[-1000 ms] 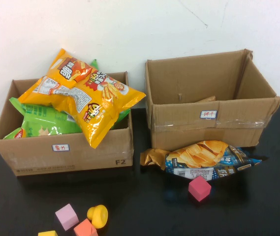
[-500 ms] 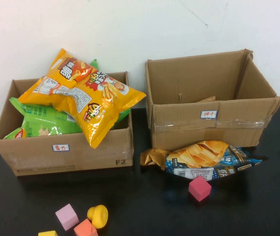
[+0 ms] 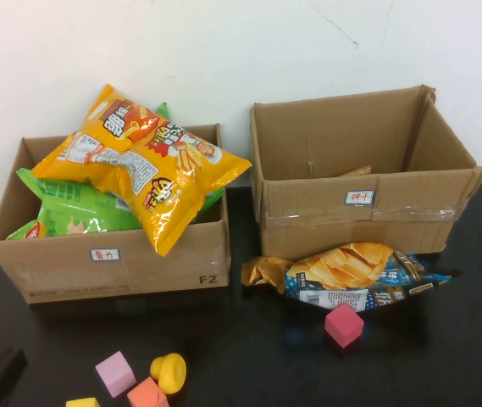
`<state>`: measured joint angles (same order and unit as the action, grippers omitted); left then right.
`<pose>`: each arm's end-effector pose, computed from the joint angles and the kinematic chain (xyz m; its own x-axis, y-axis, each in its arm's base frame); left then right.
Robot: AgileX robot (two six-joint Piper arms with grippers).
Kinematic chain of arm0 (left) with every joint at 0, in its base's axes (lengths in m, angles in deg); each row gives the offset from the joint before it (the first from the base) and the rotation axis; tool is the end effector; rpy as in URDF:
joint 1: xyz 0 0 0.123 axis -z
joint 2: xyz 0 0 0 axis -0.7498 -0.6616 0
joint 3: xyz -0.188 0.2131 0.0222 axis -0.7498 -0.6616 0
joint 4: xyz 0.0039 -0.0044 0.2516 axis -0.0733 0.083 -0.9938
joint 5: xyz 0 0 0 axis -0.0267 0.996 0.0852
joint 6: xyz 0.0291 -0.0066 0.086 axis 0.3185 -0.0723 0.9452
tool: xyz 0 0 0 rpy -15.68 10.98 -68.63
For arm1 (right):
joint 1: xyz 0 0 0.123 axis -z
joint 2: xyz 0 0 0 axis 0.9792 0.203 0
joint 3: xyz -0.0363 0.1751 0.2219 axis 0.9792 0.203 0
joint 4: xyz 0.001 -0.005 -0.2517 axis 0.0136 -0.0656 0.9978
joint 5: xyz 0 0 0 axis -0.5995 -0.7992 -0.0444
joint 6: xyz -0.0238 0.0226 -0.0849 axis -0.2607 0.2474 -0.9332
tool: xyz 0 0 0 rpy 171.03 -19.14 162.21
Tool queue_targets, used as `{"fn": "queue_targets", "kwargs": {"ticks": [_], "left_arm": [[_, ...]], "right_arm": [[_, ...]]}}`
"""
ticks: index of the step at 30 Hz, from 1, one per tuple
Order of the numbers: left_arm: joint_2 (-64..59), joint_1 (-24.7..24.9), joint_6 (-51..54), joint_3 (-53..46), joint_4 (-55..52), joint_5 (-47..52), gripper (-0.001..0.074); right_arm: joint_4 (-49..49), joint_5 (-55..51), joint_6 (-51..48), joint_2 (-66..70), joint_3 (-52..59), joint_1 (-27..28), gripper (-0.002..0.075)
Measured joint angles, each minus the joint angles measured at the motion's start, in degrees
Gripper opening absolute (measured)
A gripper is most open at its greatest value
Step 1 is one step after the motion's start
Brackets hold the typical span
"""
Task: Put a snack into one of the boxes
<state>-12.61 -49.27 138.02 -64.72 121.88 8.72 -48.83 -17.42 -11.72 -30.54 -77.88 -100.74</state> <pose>0.0591 -0.0332 0.2541 -0.0333 -0.0253 -0.9991 0.3600 0.9323 -0.0356 0.0485 0.0274 0.2755 -0.1279 -0.4713 -0.8726 -0.5367 0.7728 -0.3388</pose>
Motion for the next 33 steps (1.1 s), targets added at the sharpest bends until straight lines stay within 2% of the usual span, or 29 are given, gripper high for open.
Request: {"fn": "queue_targets", "kwargs": {"ticks": [3, 5, 8, 11, 14, 20, 24, 33], "left_arm": [[2.32, 0.00, 2.07, -1.71, -0.85, -4.31, -0.0001], [3.17, 0.00, 0.98, -2.07, -5.16, -7.23, -0.0001], [3.54, 0.00, -16.57, -2.89, -22.27, -10.08, -0.0001], [3.66, 0.00, -40.94, -5.30, -45.82, -10.45, -0.0001], [4.92, 0.00, -54.03, -9.49, -57.05, -11.11, -0.0001], [9.58, 0.00, -58.32, -12.08, -61.28, -9.32, -0.0001], [9.84, 0.00, -58.45, -12.08, -60.67, -5.08, -0.0001], [9.84, 1.24, -58.45, -11.88, -59.25, -4.04, -0.0001]], "right_arm": [[0.00, -0.12, 0.00, -0.05, 0.00, 0.00, 0.0000], [0.00, -0.12, 0.00, -0.05, 0.00, 0.00, 0.0000], [0.00, -0.23, 0.00, -0.05, 0.00, 0.00, 0.0000], [0.00, -0.23, 0.00, -0.05, 0.00, 0.00, 0.0000], [0.00, -0.23, 0.00, -0.05, 0.00, 0.00, 0.0000], [-0.02, -0.47, 0.00, -0.05, 0.00, 0.00, 0.0000], [-0.02, -0.47, 0.00, -0.05, 0.00, 0.00, -0.0001], [-0.02, -0.47, 0.00, -0.05, 0.00, 0.00, -0.0001]]}}
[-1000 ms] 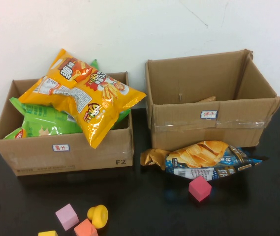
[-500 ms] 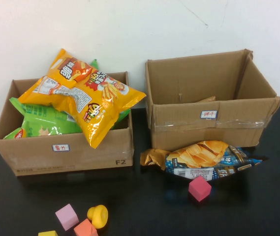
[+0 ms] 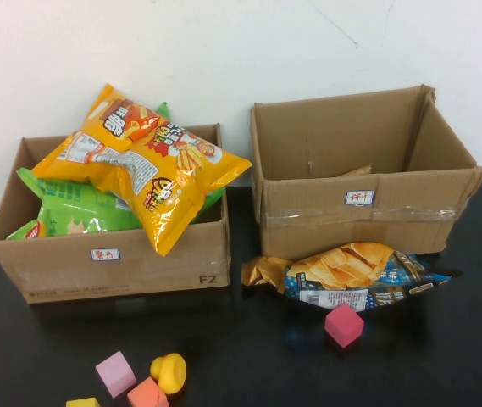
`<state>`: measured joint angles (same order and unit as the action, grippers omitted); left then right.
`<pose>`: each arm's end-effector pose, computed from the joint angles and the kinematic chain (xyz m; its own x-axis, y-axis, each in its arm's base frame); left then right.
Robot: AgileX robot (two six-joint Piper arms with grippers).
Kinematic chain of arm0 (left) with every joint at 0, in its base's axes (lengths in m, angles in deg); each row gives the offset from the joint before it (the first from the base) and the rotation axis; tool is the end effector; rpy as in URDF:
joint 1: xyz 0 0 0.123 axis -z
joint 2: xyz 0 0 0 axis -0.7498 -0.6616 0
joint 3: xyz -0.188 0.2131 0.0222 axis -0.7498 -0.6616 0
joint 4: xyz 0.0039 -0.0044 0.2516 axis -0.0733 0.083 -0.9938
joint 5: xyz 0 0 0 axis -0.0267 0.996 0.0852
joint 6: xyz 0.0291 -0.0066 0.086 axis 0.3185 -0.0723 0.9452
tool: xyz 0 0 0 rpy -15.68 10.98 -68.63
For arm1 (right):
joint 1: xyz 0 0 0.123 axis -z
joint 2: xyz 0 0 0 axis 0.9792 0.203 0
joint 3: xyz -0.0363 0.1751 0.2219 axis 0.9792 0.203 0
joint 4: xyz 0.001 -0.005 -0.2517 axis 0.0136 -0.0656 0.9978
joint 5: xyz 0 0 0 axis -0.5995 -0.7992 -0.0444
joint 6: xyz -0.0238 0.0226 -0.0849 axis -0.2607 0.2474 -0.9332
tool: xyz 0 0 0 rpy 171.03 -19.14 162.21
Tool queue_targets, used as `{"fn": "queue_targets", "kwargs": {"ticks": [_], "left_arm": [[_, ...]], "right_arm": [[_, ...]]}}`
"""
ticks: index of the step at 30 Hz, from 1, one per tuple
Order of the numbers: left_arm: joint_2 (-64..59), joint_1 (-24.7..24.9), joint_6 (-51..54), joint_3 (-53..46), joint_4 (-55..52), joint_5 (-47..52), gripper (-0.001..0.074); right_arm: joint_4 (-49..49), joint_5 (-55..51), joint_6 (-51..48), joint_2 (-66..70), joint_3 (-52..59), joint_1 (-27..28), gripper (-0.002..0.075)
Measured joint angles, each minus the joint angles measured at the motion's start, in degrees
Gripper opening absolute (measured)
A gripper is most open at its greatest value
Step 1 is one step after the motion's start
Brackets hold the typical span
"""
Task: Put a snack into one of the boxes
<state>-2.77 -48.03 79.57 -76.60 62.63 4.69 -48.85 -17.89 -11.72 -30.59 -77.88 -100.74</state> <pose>0.0535 -0.0069 0.1769 -0.2504 -0.0248 -0.9678 0.0703 0.9966 -0.0437 0.0481 0.0273 0.2749 -0.1333 -0.4738 -0.8705 -0.5398 0.7713 -0.3372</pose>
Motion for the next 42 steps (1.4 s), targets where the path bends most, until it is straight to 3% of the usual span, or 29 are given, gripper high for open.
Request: {"fn": "queue_targets", "kwargs": {"ticks": [7, 32, 37, 42], "left_arm": [[0.00, 3.07, 0.00, 0.00, 0.09, 0.21, -0.0001], [0.00, 3.21, -1.08, 0.00, 0.09, 0.28, -0.0001], [0.00, 3.21, -1.21, 0.00, 0.20, 0.28, -0.0001], [0.00, 3.21, -1.35, 0.00, 0.20, 0.28, -0.0001]], "right_arm": [[-0.10, 0.00, 0.00, 0.00, 0.00, 0.00, -0.0001], [0.72, 0.15, -0.51, -0.49, 0.00, 0.00, -0.0001], [2.81, 1.52, -0.70, -5.41, 0.17, 5.31, -0.0001], [2.79, 5.39, 5.05, -9.82, 4.99, 14.16, -0.0001]]}}
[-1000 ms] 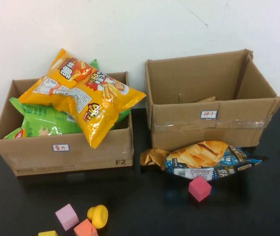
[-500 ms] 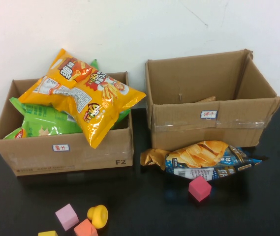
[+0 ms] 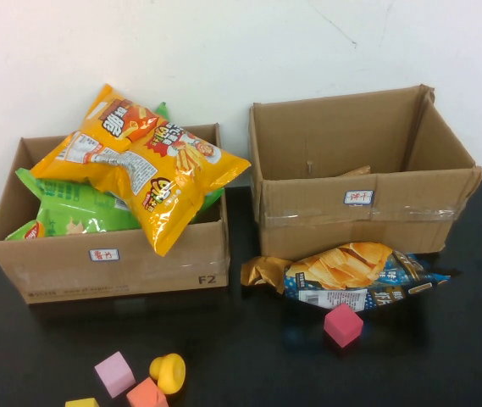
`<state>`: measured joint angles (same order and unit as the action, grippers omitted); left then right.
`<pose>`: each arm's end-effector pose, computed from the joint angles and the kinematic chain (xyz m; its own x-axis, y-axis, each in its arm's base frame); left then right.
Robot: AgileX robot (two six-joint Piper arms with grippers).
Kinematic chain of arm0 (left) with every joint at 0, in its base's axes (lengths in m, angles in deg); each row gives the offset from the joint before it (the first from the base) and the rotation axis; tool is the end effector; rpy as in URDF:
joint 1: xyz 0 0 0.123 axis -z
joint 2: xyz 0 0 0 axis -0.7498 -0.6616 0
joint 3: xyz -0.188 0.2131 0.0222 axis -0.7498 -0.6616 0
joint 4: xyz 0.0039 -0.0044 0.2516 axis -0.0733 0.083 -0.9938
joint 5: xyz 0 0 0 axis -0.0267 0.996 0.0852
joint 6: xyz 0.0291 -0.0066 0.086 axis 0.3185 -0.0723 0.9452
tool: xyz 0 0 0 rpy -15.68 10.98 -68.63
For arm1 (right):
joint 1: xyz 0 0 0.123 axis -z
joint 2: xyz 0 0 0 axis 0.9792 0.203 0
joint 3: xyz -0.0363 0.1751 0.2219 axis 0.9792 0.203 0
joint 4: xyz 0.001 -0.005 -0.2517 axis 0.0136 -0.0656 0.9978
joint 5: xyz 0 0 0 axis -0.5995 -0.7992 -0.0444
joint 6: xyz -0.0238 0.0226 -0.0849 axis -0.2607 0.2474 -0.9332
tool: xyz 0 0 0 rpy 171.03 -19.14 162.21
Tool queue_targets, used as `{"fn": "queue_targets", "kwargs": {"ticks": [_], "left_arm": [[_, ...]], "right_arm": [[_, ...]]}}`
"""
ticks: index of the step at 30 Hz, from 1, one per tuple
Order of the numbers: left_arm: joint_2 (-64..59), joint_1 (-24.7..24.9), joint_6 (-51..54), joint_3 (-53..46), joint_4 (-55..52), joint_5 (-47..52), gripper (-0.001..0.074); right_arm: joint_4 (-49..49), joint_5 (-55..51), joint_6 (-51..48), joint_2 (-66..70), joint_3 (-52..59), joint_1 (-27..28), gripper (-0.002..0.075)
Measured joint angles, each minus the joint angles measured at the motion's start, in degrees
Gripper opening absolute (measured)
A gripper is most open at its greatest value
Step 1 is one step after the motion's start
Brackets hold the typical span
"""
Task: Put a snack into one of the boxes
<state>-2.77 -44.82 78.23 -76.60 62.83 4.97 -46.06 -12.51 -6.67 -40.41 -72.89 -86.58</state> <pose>0.0529 -0.0100 0.1765 -0.2591 -0.0365 -0.9652 0.1211 0.9902 -0.0700 0.0375 0.0092 0.2628 -0.1155 -0.3592 -0.9261 -0.2368 0.9154 -0.3255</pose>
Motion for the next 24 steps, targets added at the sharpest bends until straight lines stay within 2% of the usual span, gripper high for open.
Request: {"fn": "queue_targets", "kwargs": {"ticks": [6, 14, 24], "left_arm": [[0.00, 0.00, 0.00, 0.00, 0.08, 0.00, -0.0001], [0.00, 0.00, -0.12, 0.02, 0.08, 0.05, -0.0001], [0.00, 0.00, -0.12, 0.02, 0.08, 0.15, -0.0001]], "right_arm": [[-2.44, 4.63, 1.66, -3.47, 9.99, 7.60, -0.0001], [-2.78, 9.22, 3.23, -3.50, 18.50, 8.34, -0.0001], [-1.81, 9.73, 5.19, -3.60, 18.62, 8.34, -0.0001]]}}
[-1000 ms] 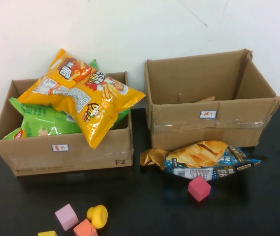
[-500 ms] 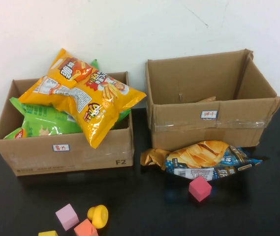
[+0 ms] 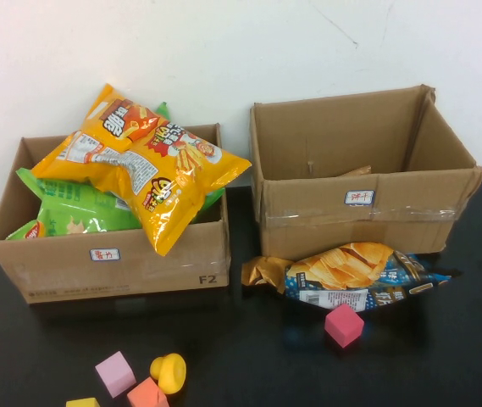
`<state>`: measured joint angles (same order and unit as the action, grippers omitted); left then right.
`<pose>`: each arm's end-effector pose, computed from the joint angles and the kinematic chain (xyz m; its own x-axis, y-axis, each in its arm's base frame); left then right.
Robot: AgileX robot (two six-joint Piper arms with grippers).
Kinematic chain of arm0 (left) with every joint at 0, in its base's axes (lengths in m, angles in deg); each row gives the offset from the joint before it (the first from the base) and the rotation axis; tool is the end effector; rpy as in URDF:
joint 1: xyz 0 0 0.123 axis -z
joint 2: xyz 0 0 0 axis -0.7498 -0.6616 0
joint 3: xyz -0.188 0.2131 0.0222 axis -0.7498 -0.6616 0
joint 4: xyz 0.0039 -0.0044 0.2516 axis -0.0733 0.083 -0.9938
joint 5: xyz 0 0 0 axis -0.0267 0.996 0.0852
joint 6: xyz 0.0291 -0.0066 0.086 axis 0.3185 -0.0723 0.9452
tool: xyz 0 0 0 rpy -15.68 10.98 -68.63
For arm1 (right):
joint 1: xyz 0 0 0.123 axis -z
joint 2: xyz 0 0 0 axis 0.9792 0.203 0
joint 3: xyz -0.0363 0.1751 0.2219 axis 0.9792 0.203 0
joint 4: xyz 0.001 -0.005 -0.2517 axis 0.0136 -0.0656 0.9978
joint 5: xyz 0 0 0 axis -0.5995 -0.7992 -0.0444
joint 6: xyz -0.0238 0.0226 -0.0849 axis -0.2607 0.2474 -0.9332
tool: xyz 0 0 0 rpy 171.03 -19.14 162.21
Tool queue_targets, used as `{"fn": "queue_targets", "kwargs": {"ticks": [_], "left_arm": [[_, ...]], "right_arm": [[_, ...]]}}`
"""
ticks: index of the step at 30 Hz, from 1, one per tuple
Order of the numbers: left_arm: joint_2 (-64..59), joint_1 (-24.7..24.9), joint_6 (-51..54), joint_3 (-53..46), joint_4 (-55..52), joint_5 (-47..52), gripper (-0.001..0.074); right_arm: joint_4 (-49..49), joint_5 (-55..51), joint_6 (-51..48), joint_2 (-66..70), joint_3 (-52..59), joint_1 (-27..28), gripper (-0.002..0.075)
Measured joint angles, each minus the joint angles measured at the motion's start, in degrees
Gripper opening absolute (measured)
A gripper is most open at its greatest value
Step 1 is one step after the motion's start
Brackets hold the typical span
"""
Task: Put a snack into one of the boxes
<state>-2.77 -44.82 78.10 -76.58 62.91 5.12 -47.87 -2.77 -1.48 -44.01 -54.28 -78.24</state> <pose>0.0528 -0.0101 0.1764 -0.2616 -0.0398 -0.9644 0.1210 0.9899 -0.0736 0.0528 0.0036 0.1741 -0.2649 -0.2178 -0.9394 -0.0973 0.9752 -0.1987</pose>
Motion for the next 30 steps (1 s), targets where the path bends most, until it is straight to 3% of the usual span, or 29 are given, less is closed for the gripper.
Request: {"fn": "queue_targets", "kwargs": {"ticks": [5, 14, 30], "left_arm": [[0.00, 0.00, 0.00, 0.00, 0.00, 0.00, -0.0001], [0.00, 0.00, 0.00, 0.00, 0.00, 0.00, -0.0001], [0.00, 0.00, -0.11, 0.00, 0.00, 0.00, -0.0001]], "right_arm": [[0.99, 0.00, 3.81, 0.00, 0.00, 0.00, -0.0001], [12.56, 0.12, 18.58, 0.00, 0.00, 0.00, -0.0001], [12.14, 0.12, 17.51, 0.00, 0.00, -1.70, -0.0001]]}}
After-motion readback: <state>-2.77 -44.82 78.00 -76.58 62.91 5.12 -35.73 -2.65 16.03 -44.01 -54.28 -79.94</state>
